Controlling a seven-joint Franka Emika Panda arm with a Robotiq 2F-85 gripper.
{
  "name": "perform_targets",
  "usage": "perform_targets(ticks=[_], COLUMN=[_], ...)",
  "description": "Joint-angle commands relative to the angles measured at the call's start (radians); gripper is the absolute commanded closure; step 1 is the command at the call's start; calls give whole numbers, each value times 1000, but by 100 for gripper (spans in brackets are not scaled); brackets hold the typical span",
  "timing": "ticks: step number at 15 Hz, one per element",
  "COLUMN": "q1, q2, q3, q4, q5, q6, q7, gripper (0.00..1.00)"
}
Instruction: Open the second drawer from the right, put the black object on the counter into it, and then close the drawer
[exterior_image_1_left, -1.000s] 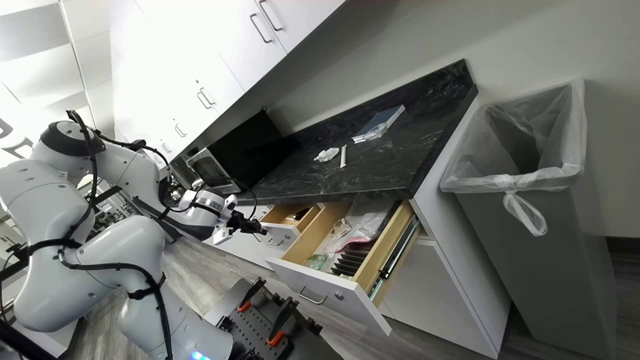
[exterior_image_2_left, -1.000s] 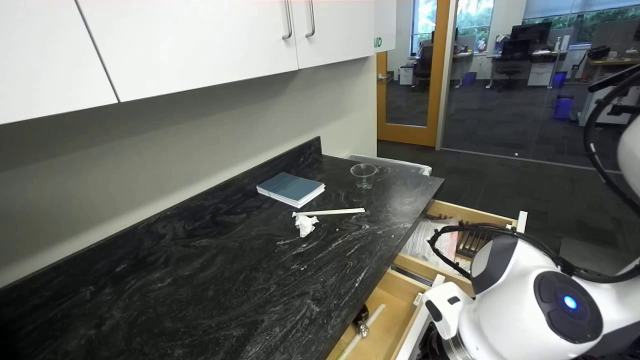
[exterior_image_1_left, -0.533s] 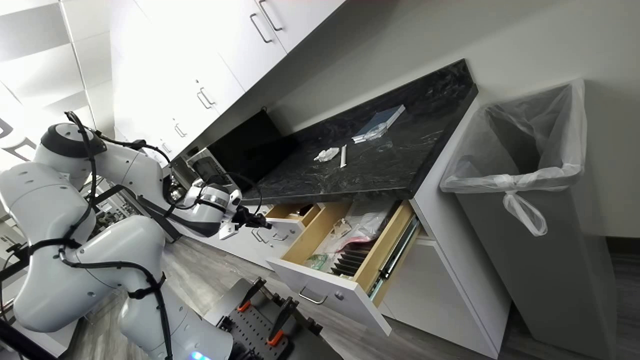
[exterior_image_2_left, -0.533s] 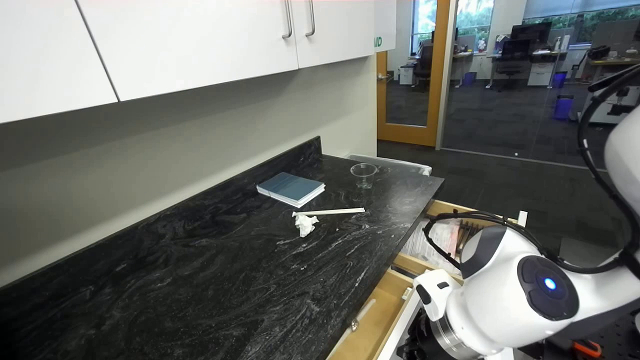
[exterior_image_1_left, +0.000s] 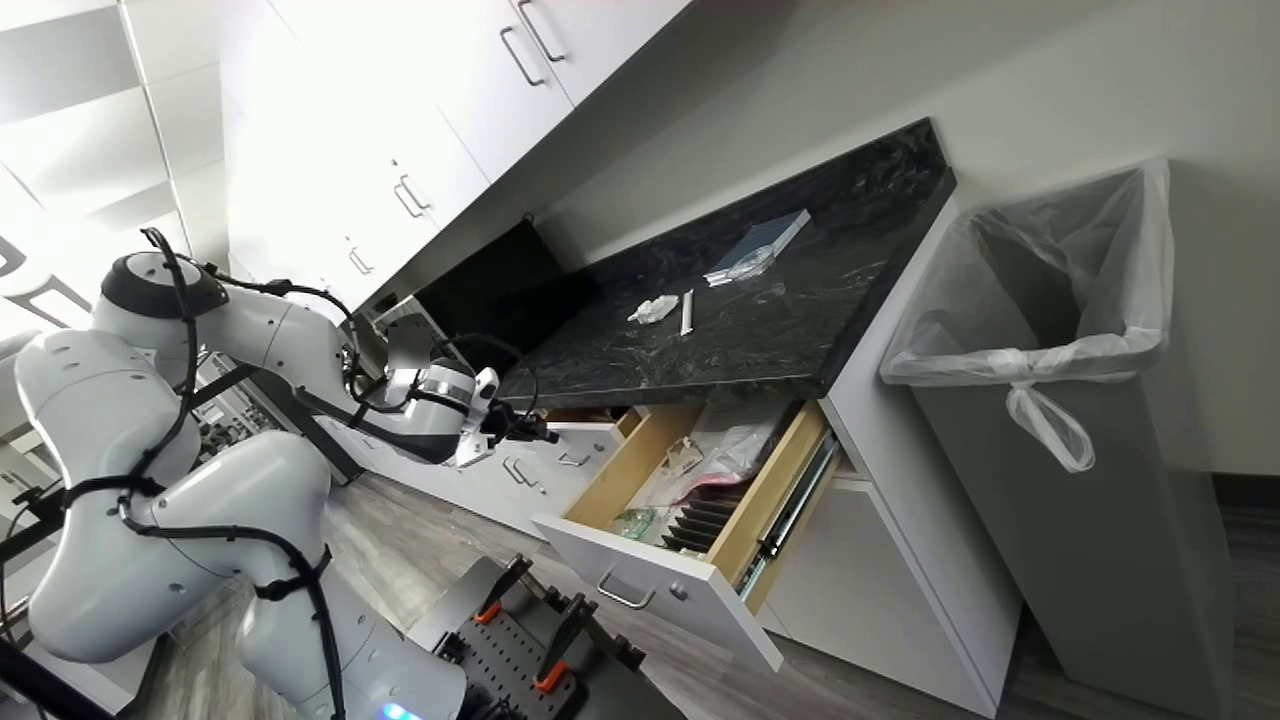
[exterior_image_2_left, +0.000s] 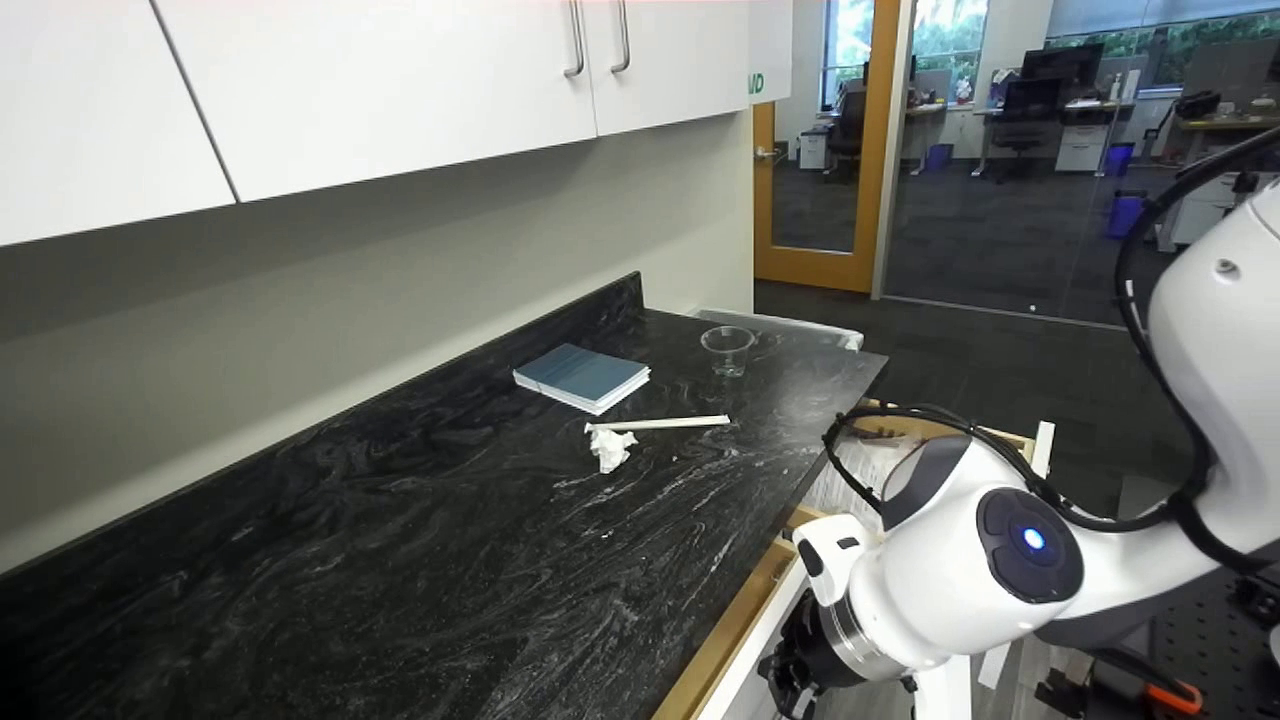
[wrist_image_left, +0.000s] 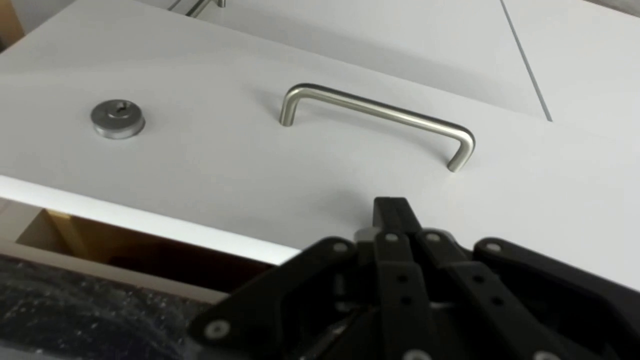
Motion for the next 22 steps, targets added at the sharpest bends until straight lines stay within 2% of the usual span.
perform_targets(ticks=[1,3,6,10,12,14,16,17,20,21,22], q1=[-76,-108,-136,-96,-52,-26,42,53,74,-100,-148], q2=[63,71,19,-171,-256,-358,-465,-518,-657,-691,-709], q3=[-9,8,64,105,111,138,99,104,118,299,357], q4=[73,92,71,-44,-90,-122,-155,-155,-125,-109,-105], q5=[1,2,-3,-8,27,120,205,244,275,251,266], q6=[31,33,12,-117,-188,-341,-502,-586,-823,-883,-916], q7=[-18,-19,-22,-22,-24,-48,-52,-74,-49,-22,-28], gripper=[100,100,100,100,100,100,100,100,100,100,100])
